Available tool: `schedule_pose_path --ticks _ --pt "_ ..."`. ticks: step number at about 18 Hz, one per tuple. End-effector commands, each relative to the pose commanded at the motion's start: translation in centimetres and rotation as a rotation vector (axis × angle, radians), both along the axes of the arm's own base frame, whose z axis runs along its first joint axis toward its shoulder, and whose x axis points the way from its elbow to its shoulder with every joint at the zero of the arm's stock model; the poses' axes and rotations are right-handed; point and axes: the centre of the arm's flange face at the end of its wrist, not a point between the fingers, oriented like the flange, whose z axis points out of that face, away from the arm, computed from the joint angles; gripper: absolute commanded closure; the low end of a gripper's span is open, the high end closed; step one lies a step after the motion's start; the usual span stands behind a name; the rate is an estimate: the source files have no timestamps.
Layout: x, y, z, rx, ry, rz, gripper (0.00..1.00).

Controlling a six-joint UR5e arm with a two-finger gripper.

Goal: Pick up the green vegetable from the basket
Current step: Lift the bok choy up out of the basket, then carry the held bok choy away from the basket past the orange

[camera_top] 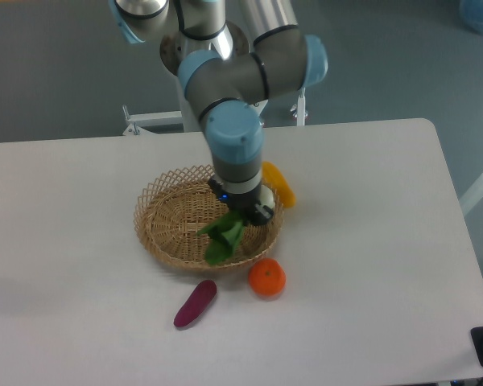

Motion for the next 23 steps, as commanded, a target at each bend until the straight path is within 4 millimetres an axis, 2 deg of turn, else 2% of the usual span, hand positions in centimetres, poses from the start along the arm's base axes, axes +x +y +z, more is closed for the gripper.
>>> schedule_pose_path --ticks 5,9,14,18,23 --pt "-3.5 -0.3 2.4 0.043 0.035 0.011 0.91" --pt "-7.2 0.1 3.6 0.080 0.050 0.006 0.89" --pt "-11.4 1.3 3.4 0.086 0.019 -0.002 0.89" --pt "-15.1 0.3 3.9 0.072 0.012 -0.013 0.89" --pt "-18.7 -0.2 2.6 0.065 0.017 -0.061 0.89"
